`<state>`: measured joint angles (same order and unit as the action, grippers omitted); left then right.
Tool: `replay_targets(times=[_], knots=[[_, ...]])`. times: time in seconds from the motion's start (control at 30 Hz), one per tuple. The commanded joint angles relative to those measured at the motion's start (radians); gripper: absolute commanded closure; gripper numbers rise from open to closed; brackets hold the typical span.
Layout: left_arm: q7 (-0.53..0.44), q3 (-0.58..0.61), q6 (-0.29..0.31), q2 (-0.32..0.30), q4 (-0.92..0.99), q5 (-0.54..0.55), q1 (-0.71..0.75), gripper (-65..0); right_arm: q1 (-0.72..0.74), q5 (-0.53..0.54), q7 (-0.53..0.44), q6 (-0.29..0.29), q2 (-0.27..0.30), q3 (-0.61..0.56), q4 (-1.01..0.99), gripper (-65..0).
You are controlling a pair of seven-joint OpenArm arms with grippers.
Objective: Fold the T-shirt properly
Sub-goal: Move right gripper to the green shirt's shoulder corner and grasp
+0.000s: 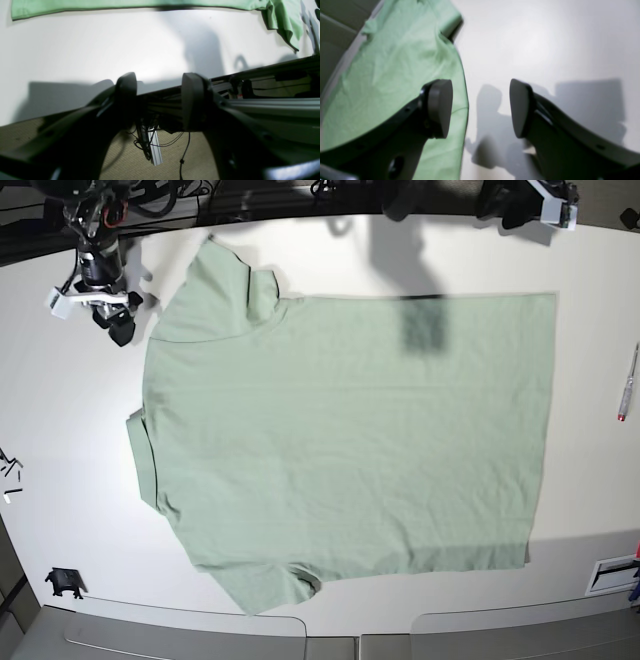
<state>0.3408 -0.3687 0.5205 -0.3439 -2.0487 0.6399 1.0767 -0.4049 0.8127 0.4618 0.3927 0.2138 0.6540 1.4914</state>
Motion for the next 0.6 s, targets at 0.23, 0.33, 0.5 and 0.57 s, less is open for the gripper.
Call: replay_targets(times=[0.23,0.33,0.5,0.57], knots=[[-0.019,-0.006,0.005,-0.005,-0.013,0.016,0.015,-27.2,0.071,0.006,0.006,0.021,0.016,-0.081,-0.091,-30.8],[-0.019,-0.005,0.005,-0.005,-0.013,0.016,0.015,-27.2,0.075,0.005,0.011,0.020,0.015,-0.128,-0.107,-30.8],[-0.019,-0.005,0.005,-0.005,-0.013,0.016,0.014,-27.2,0.076,0.000,0.010,0.020,0.004,-0.168,-0.107,-30.8],[-0.019,-0.006,0.005,-0.005,-0.013,0.016,0.014,-27.2,0.075,-0.001,0.010,0.020,-0.002,-0.169,-0.107,-30.8]])
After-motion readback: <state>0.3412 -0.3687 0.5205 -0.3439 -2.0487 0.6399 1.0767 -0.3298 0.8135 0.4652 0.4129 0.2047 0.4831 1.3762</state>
